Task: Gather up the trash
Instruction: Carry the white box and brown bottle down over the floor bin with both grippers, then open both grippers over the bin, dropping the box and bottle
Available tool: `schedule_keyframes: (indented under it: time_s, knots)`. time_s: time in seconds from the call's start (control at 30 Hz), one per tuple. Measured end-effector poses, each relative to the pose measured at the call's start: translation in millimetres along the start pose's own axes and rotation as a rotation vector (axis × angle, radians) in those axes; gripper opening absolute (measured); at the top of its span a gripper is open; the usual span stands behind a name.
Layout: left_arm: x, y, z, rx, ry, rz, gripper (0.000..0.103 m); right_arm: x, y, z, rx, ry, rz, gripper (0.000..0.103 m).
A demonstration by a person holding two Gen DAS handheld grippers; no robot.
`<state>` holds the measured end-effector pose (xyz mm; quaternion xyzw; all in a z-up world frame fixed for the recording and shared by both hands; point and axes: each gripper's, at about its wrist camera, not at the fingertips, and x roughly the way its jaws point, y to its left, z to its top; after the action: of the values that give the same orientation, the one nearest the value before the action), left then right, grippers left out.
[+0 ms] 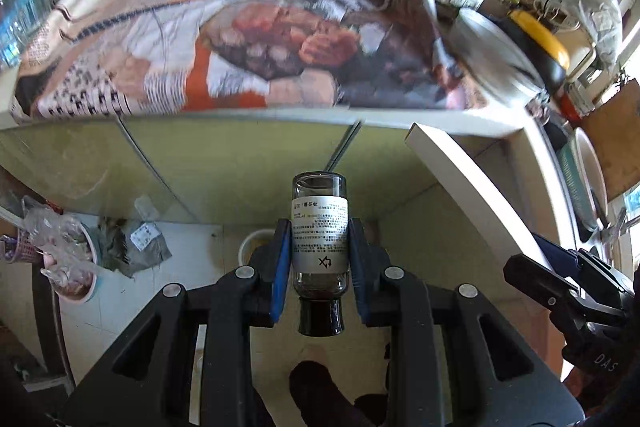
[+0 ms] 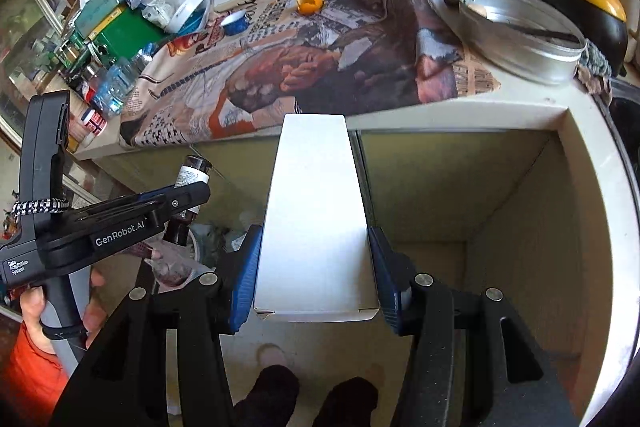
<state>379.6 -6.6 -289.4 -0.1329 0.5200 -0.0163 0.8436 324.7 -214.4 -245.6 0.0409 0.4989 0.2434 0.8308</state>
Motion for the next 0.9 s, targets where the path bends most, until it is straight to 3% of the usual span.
schedule_keyframes:
  time_s: [0.3, 0.67, 0.9]
  knots:
    - [150.9, 67.5, -42.1, 0.007, 0.16, -0.037, 0.027, 132.4, -12.9, -55.2, 0.099, 0.107, -0.058, 0.048]
    - [325.5, 138.7, -109.5, -0.049, 0.252, -0.055, 0.027, 305.1, -58.9, -134.2, 0.116, 0.236, -0.077, 0.048]
    - [407.8, 153.4, -138.8, -0.059, 0.3, -0.055, 0.027, 383.5, -84.1, -163.8, 0.085, 0.303, -0.064, 0.048]
